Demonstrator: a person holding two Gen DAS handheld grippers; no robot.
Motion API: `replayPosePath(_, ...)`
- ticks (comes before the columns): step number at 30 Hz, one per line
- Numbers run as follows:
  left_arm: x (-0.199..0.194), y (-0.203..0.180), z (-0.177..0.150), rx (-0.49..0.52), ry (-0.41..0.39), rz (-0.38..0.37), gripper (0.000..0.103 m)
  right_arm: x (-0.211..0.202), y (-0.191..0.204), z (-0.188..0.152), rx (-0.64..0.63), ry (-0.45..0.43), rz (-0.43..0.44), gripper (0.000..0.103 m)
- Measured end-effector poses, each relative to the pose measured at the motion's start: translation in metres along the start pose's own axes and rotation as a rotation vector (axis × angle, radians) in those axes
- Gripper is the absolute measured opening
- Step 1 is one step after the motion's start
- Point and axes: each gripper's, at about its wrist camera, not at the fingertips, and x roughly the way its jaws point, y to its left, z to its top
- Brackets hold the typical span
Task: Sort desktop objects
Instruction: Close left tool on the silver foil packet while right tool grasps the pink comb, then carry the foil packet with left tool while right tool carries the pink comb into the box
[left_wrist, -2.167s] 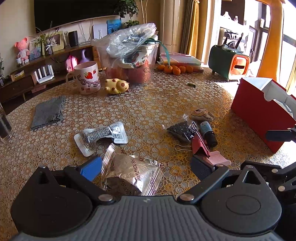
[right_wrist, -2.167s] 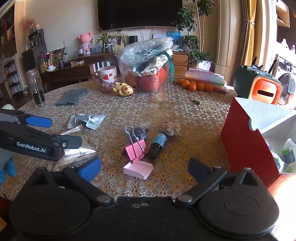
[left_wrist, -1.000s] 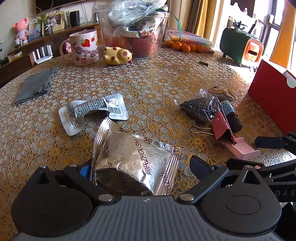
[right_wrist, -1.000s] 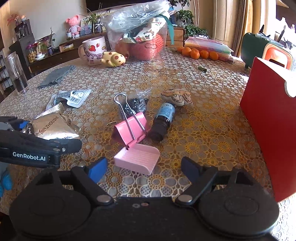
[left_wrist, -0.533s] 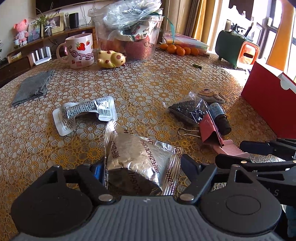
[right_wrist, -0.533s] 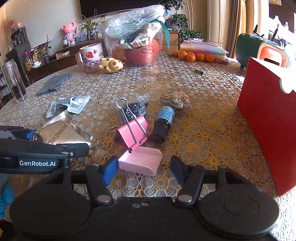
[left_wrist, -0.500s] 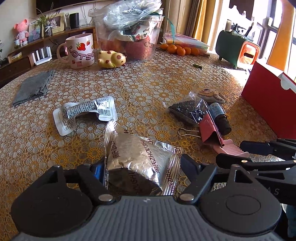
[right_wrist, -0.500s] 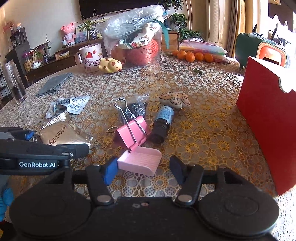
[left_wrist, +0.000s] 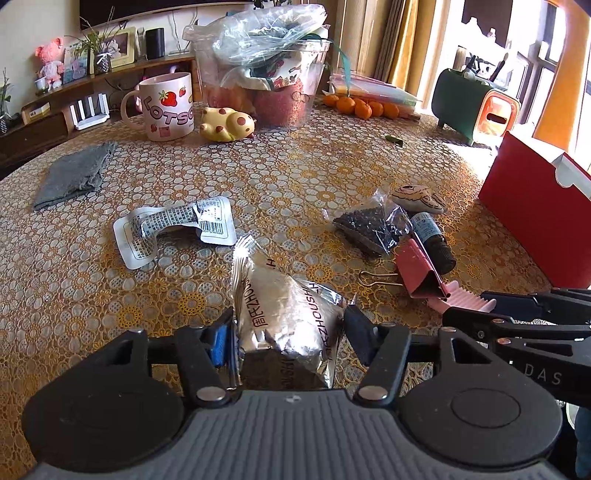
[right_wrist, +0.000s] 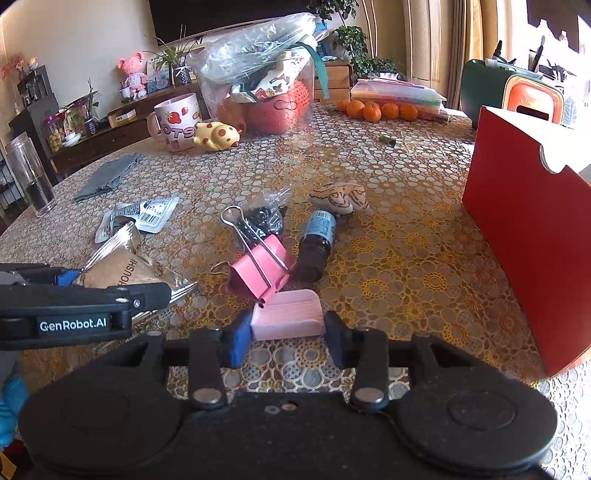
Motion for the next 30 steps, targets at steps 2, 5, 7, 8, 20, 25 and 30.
replayPosePath(2, -0.001, 0.001, -0.001, -0.003, 0.000, 0.001, 0.057, -0.003, 0.000, 0.000, -0.015, 0.000, -0.007, 0.041)
replayPosePath(5, -0.002, 0.001, -0.001, -0.012, -0.001, 0.008, 0.053, -0.011, 0.000, -0.002, -0.047, 0.000, -0.017, 0.041)
replayPosePath(7, -0.004, 0.000, -0.002, -0.019, -0.002, 0.011, 0.051, -0.015, -0.003, -0.004, -0.055, 0.005, -0.018, 0.041)
replayPosePath(8, -0.005, 0.000, -0.002, -0.019, -0.005, 0.015, 0.050, -0.017, -0.004, -0.005, -0.057, 0.011, -0.020, 0.041)
replayPosePath(20, -0.013, -0.005, -0.004, -0.034, -0.009, 0.030, 0.046, -0.037, -0.023, 0.002, -0.089, 0.101, 0.003, 0.041)
replayPosePath(25, -0.015, -0.006, -0.005, -0.057, -0.005, 0.014, 0.045, -0.048, -0.028, 0.004, -0.108, 0.078, 0.002, 0.041)
replayPosePath(30, -0.021, -0.010, -0.003, -0.065, -0.012, -0.005, 0.045, -0.058, -0.031, 0.010, -0.114, 0.040, 0.001, 0.041)
